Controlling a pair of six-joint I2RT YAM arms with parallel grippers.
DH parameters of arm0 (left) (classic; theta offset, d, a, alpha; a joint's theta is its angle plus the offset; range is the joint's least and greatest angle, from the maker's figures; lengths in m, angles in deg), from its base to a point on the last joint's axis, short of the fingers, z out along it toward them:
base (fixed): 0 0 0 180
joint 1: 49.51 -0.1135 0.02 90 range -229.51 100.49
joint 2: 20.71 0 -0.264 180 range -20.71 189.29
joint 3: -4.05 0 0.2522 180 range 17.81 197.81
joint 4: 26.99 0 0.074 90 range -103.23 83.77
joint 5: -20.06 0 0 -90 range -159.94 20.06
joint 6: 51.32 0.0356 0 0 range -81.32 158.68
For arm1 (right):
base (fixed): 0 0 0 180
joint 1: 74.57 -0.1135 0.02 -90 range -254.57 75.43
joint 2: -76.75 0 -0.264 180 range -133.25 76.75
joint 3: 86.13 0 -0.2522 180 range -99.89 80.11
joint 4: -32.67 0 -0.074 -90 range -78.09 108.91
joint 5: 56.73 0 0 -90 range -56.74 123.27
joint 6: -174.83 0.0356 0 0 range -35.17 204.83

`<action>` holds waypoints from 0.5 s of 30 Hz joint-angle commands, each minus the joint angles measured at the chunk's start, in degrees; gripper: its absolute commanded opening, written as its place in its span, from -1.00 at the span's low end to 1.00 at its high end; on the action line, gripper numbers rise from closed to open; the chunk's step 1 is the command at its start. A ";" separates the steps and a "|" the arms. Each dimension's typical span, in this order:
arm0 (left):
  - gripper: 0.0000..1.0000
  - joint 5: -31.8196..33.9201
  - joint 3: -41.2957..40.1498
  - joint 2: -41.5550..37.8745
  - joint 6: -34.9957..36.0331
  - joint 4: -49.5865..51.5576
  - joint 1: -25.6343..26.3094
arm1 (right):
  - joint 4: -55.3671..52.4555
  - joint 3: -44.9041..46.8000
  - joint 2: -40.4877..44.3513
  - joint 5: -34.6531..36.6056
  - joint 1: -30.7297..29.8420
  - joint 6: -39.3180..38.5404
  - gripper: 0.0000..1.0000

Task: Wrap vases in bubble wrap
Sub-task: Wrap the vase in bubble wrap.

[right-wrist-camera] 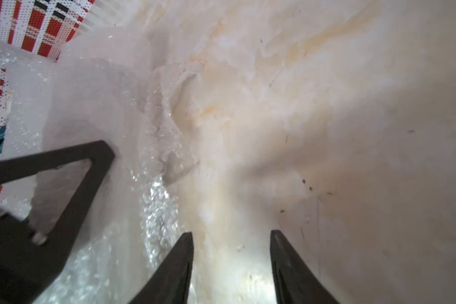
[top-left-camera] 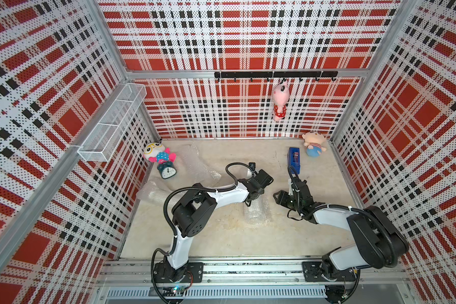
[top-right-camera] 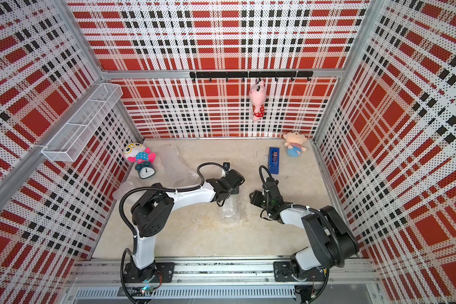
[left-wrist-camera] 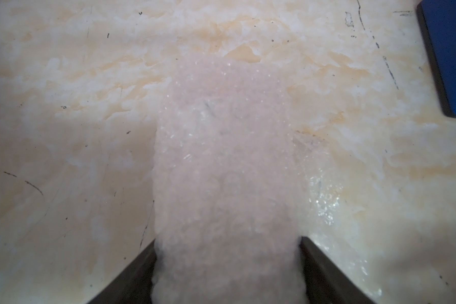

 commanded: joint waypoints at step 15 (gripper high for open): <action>0.57 -11.41 -8.66 -2.32 0.78 -6.18 -2.35 | 17.00 -6.86 -15.64 -15.52 -0.14 0.39 -0.24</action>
